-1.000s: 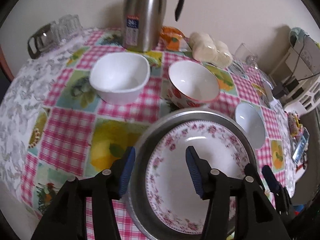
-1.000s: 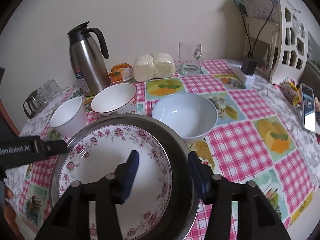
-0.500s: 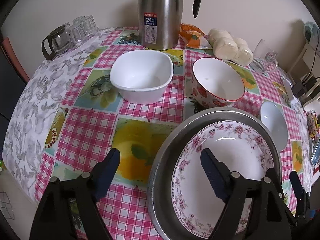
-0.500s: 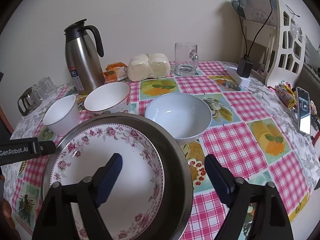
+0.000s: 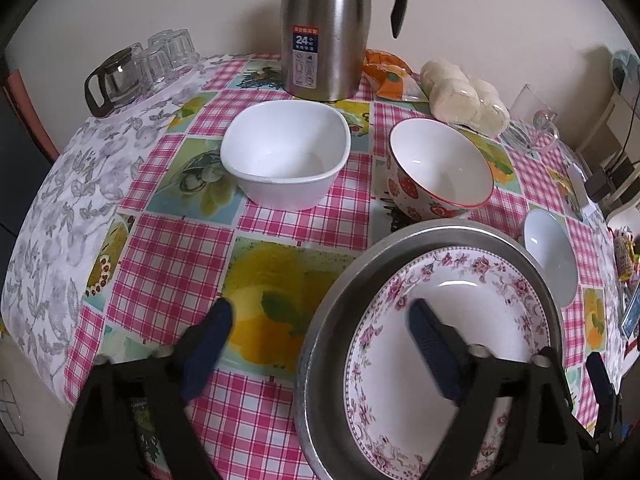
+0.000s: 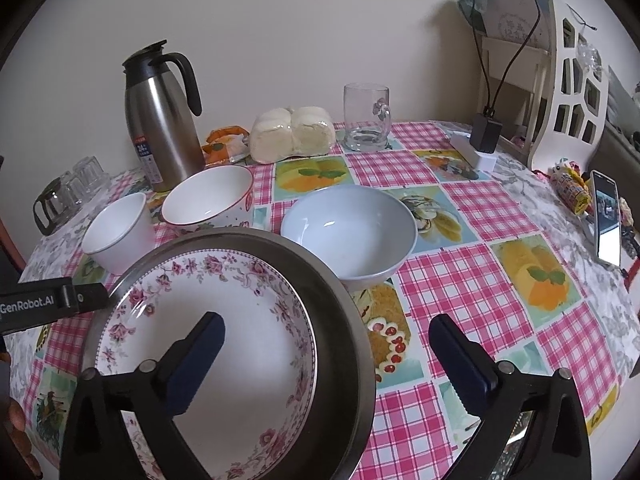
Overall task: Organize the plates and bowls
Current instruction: 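Move both tools toward the red-rimmed white bowl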
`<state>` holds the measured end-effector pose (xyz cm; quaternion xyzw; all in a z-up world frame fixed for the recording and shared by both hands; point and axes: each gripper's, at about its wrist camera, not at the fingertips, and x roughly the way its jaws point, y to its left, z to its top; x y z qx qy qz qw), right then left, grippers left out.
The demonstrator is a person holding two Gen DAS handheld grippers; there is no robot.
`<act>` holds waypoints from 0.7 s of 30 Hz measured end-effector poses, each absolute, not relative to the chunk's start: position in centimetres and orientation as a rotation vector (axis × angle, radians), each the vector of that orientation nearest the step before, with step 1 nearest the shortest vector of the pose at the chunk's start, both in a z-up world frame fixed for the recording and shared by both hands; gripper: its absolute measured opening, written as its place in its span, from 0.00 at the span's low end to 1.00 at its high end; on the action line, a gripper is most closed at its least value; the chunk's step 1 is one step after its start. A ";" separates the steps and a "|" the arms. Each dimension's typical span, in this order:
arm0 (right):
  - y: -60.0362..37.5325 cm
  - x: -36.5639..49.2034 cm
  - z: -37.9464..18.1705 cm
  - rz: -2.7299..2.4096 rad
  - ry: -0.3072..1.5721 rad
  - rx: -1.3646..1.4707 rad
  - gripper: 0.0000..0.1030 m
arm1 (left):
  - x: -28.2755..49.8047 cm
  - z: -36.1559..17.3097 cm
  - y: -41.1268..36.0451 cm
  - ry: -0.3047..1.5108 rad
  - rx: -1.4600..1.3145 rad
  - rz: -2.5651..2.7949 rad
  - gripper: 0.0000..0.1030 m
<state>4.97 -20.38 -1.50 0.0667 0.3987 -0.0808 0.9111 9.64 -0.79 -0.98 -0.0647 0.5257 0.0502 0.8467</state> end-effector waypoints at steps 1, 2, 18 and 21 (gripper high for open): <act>-20.3 5.0 -1.4 -0.166 0.818 0.134 1.00 | 9.7 -0.9 -0.7 1.102 -0.141 0.107 0.93; -20.3 4.9 -1.3 -0.164 0.814 0.130 1.00 | 9.7 -0.9 -0.6 1.093 -0.150 0.109 0.94; -20.0 5.6 -0.4 -0.133 0.770 0.072 1.00 | 11.3 0.6 0.8 0.937 -0.274 0.044 0.98; -20.2 5.8 -0.3 -0.126 0.766 0.086 1.00 | 11.5 1.5 0.5 0.883 -0.258 0.009 0.98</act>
